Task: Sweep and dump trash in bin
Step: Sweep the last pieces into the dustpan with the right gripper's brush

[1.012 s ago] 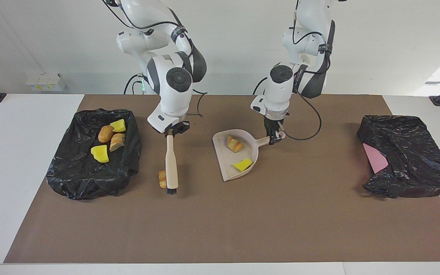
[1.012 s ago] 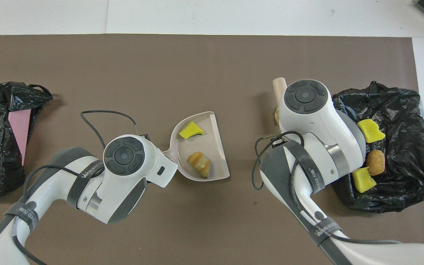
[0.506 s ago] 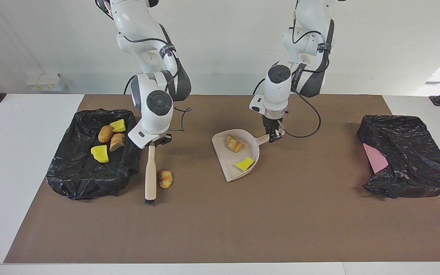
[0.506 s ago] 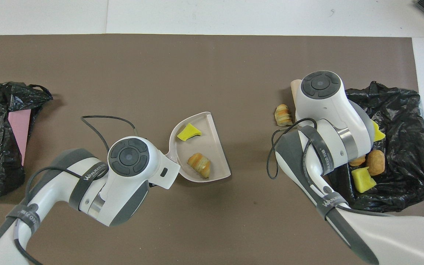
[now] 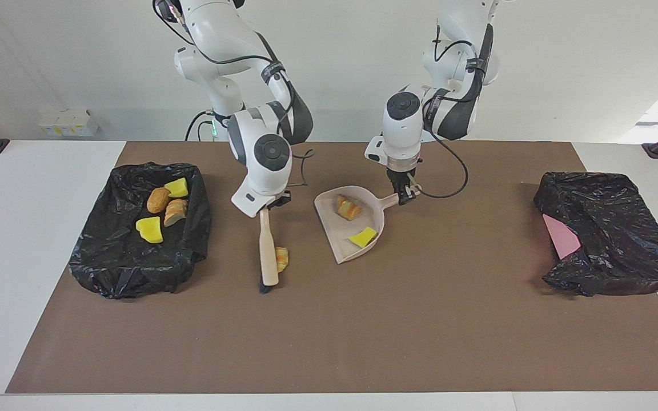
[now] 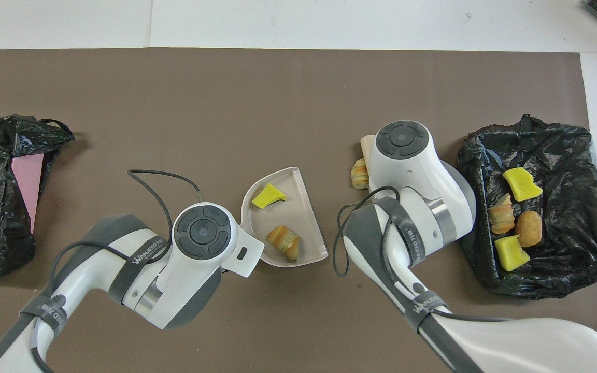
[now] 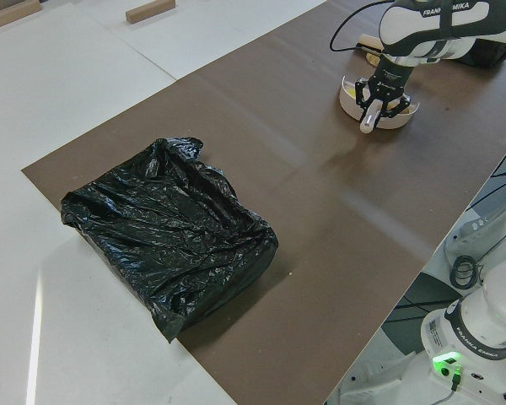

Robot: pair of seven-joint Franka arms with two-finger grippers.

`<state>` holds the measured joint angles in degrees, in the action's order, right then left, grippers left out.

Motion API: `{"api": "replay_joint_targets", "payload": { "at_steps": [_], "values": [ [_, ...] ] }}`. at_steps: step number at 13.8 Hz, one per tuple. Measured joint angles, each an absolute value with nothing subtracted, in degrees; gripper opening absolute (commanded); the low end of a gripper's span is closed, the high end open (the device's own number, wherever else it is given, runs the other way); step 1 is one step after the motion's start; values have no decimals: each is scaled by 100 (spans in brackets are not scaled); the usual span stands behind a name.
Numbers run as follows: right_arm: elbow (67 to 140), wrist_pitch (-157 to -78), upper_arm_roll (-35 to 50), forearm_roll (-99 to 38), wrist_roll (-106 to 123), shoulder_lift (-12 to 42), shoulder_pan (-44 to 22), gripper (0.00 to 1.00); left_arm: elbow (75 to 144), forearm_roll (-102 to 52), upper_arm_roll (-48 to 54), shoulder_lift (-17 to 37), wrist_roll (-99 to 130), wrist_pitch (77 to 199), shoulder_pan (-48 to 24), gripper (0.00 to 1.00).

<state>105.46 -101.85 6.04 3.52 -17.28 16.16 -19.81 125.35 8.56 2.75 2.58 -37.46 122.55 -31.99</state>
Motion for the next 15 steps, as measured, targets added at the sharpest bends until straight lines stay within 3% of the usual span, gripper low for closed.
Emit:
{"api": "replay_joint_targets", "payload": {
  "at_steps": [6, 10, 15],
  "values": [
    [10879, -10215, 623, -631, -1777, 1223, -3059, 0, 12585, 884, 274, 263, -3742, 12439, -3206, 0],
    [10894, -9796, 583, -672, -1793, 914, -2997, 0, 12588, 885, 231, 346, -3784, 12769, -3095, 0],
    [10950, -9070, 604, -707, -2616, 329, -3045, 0, 12335, 886, 188, 532, -4765, 12958, -2386, 0]
  ]
}}
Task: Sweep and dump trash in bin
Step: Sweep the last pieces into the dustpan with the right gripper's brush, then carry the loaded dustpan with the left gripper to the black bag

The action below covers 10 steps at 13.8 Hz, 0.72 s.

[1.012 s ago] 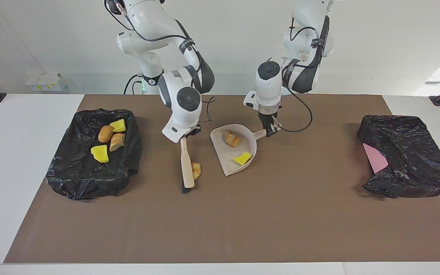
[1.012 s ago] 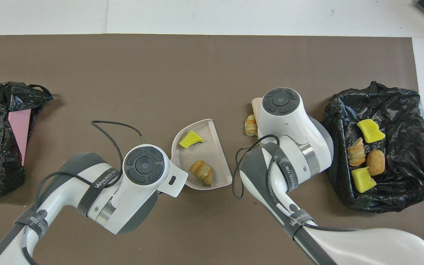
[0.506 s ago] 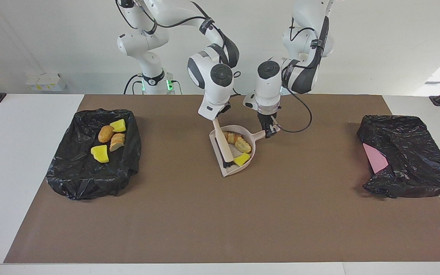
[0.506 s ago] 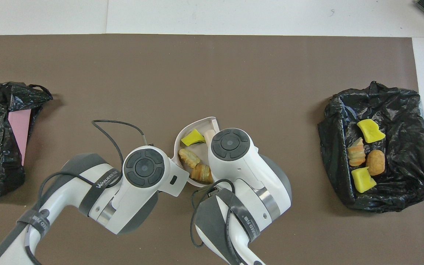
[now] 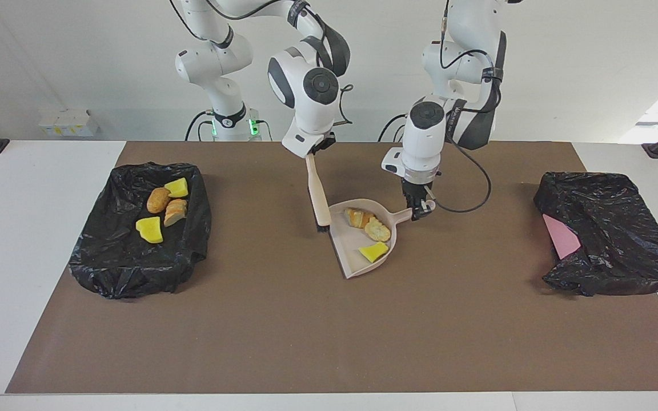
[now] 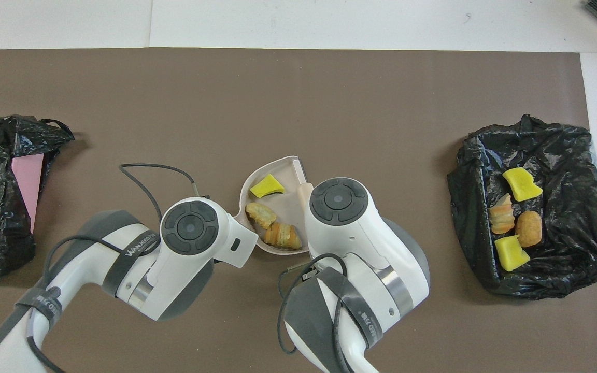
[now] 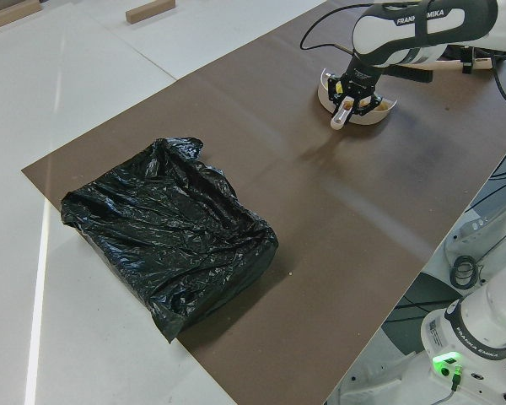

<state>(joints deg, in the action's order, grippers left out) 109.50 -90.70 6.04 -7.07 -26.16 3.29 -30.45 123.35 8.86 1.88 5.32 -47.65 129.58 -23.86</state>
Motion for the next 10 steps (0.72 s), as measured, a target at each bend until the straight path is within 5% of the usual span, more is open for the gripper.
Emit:
{"api": "replay_joint_targets", "payload": {
  "at_steps": [10],
  "values": [
    [12494, -11446, 643, -1283, -5128, -135, -4927, 0, 11192, 16, 151, 552, -7138, 12227, -838, 0]
  ]
}}
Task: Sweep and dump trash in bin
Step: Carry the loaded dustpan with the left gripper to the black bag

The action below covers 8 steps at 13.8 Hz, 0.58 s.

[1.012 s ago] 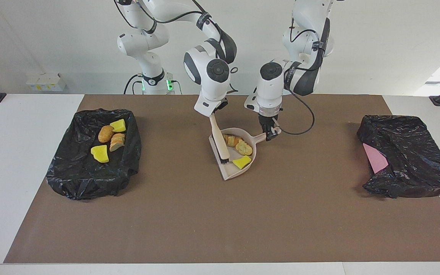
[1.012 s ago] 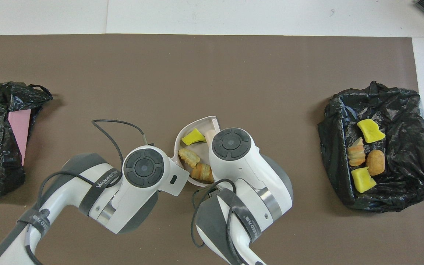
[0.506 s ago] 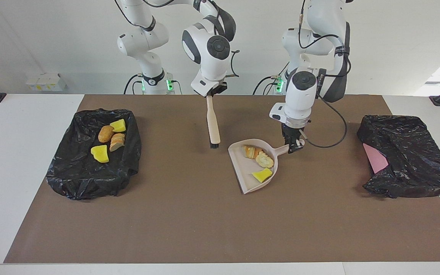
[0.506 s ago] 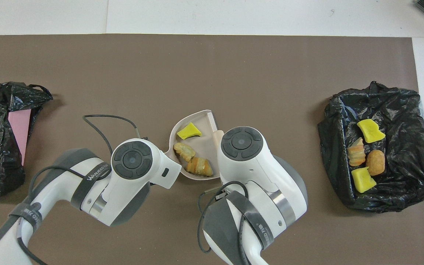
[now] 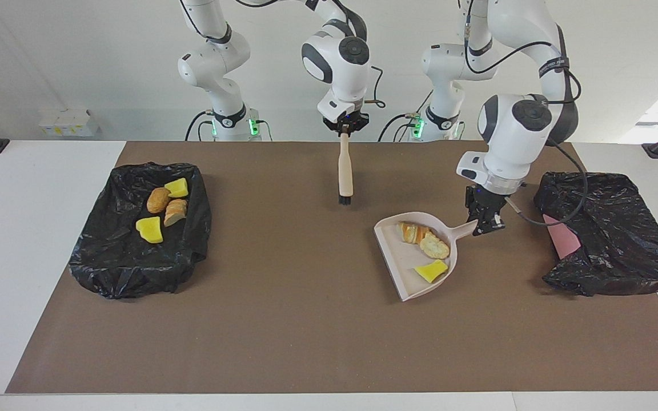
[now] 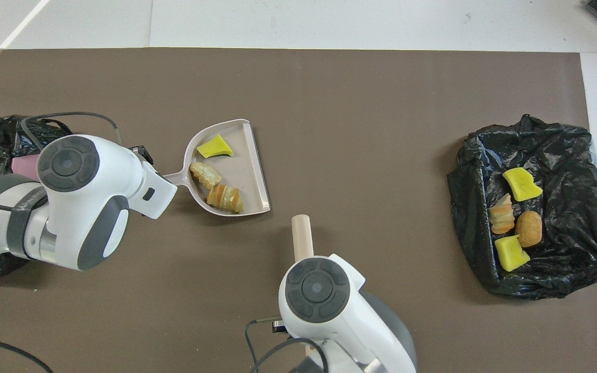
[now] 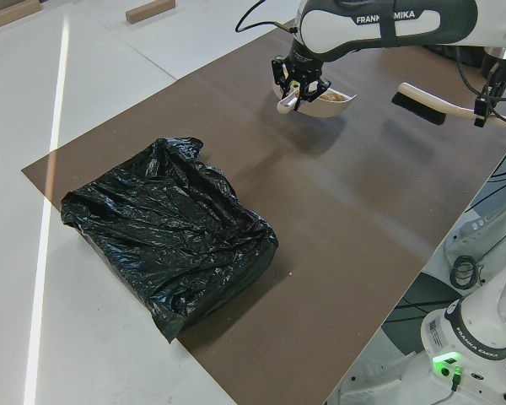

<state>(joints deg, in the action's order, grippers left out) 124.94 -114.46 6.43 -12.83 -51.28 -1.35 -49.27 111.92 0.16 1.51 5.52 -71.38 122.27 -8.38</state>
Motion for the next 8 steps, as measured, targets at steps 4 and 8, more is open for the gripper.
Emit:
{"api": "replay_joint_targets", "payload": {
  "at_steps": [4, 8],
  "values": [
    [12811, -12138, 655, -1285, -5514, 58, -5438, 0, 10728, -382, 152, 549, -7888, 11576, -341, 0],
    [12843, -12219, 649, -1436, -5321, 65, -5441, 0, 10111, -407, 149, 542, -8598, 10847, 235, 0]
  ]
}}
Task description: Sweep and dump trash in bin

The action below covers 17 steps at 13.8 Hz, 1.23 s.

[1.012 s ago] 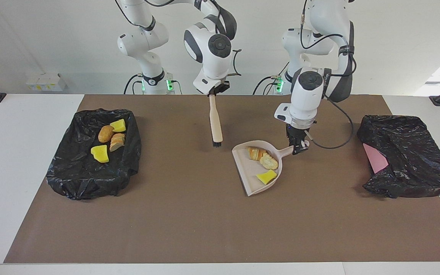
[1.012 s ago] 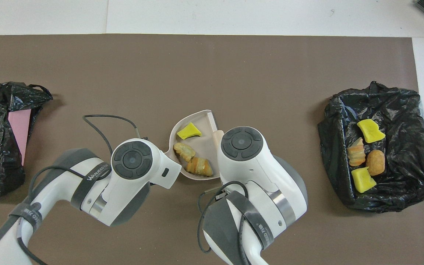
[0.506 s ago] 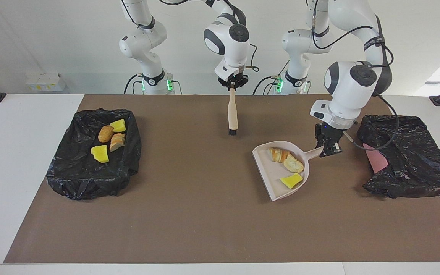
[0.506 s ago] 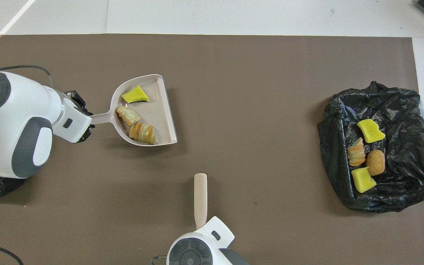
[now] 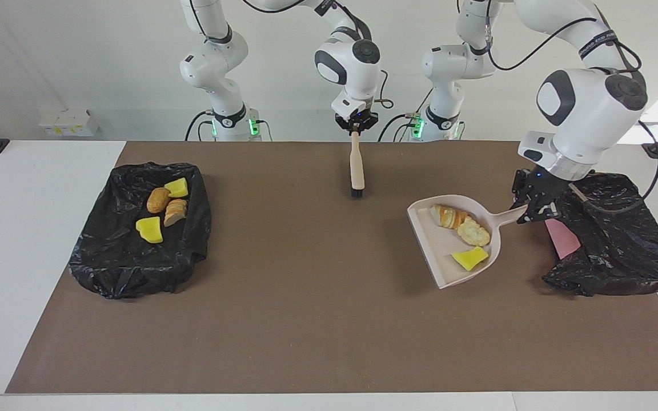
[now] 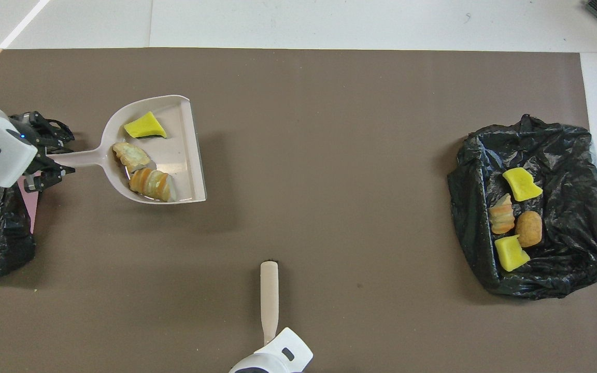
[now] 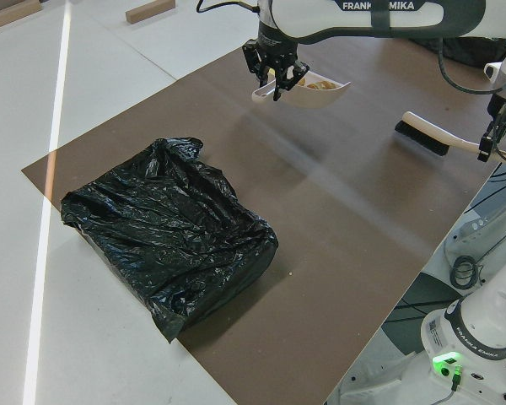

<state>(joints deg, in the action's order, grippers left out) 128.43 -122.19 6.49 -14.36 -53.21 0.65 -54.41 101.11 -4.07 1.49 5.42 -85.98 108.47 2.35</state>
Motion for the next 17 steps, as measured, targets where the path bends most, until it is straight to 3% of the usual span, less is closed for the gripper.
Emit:
{"api": "replay_joint_targets", "payload": {
  "at_steps": [3, 7, 9, 15, 17],
  "values": [
    [12962, -12402, 637, -1668, -5082, 65, -5438, 0, 9875, -425, 137, 572, -9501, 10602, 905, 0],
    [13066, -12559, 627, -1746, -5057, 64, -5423, 35, 9696, -340, 102, 661, -10743, 10557, 1676, 0],
    [13079, -12564, 622, -1823, -5057, 64, -5409, 46, 9580, -103, 93, 693, -11162, 10557, 2027, 0],
    [13087, -12595, 618, -1882, -5057, 54, -5373, 54, 8706, 978, 83, 1123, -11942, 10621, 2658, 0],
    [13062, -12635, 606, -1882, -5057, 12, -5253, 66, 8576, 1399, 95, 1193, -11944, 10737, 2660, 0]
  ]
}}
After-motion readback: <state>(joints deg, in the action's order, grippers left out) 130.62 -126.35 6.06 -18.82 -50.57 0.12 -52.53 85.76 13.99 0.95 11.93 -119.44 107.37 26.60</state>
